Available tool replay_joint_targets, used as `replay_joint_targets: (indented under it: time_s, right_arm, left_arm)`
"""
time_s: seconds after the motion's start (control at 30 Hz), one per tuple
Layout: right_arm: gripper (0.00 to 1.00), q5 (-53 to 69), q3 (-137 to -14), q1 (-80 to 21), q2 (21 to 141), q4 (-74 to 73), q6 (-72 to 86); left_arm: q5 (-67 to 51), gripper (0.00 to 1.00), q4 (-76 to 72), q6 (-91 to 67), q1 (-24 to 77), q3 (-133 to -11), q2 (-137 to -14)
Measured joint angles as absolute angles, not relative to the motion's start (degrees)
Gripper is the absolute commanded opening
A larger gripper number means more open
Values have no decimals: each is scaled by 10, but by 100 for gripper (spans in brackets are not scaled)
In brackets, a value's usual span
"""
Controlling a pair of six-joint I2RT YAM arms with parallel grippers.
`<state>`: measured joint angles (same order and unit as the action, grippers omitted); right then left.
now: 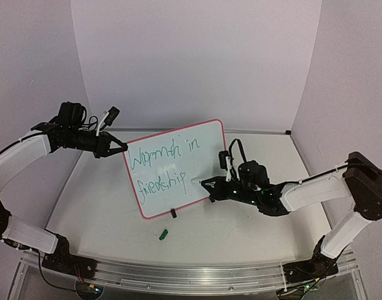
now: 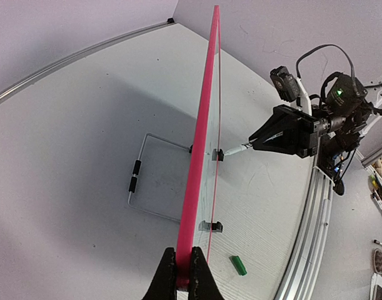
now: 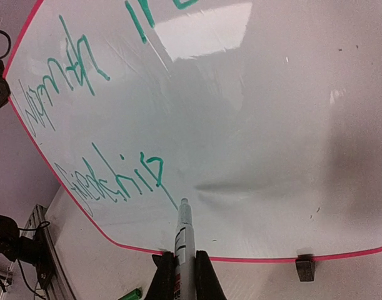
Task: Write a sentence on the whiteboard
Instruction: Write on the whiteboard with the whiteboard marker without the cap.
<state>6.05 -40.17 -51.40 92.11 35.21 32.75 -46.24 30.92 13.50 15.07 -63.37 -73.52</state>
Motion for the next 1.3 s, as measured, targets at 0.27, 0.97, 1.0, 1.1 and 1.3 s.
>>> replay_joint_targets:
  time_s: [0.27,0.97,1.0,1.1,1.3]
  right_arm:
    - [0,55,-404,-514,945,351,328]
    - [0,37,-408,-514,948,351,332]
    - [0,37,-408,-514,948,351,332]
    - [0,37,-406,-514,944,351,330]
    - [0,11,-368,-514,857,343,316]
  left_arm:
    - [-462,0,309,135,151,-634,-735]
    - [-462,0,309,135,151,-634,-735]
    - [-462,0,309,135,151,-634,-735]
    - [-462,0,309,135,151,-634,-735]
    - [-462,0,309,135,151,-634,-735]
